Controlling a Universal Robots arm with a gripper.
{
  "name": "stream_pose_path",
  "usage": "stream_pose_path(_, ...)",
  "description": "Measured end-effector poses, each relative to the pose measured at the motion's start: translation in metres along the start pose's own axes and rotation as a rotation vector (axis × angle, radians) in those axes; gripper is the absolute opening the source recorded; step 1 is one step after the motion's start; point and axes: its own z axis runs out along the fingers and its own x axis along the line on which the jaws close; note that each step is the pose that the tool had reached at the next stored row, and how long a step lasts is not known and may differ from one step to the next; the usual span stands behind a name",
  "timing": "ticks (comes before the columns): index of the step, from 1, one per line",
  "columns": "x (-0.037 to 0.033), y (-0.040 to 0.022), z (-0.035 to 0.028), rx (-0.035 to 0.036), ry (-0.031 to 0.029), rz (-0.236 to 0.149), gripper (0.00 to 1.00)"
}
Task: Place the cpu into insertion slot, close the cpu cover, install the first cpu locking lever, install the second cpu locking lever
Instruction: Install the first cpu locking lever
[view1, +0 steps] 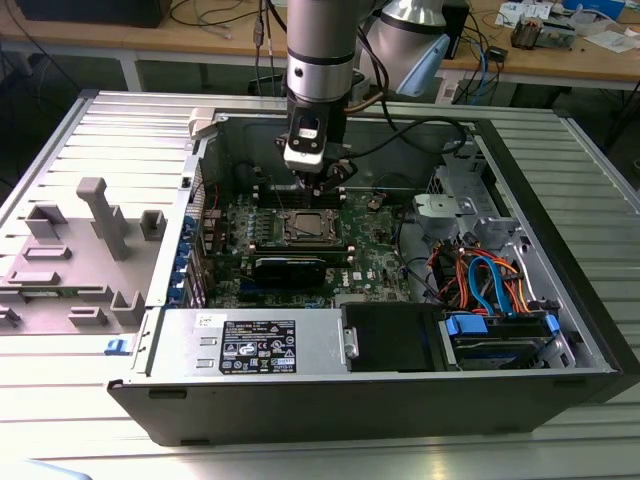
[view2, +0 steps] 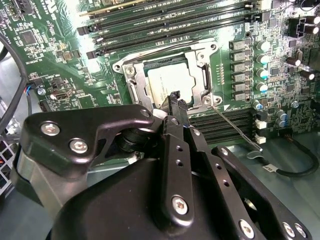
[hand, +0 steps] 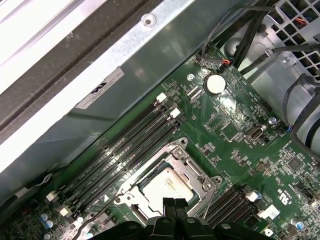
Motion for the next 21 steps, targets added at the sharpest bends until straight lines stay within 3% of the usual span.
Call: stream_pose_path(21,0.0,0.0,0.0,-0.0049,0.0021,-0.051,0.11)
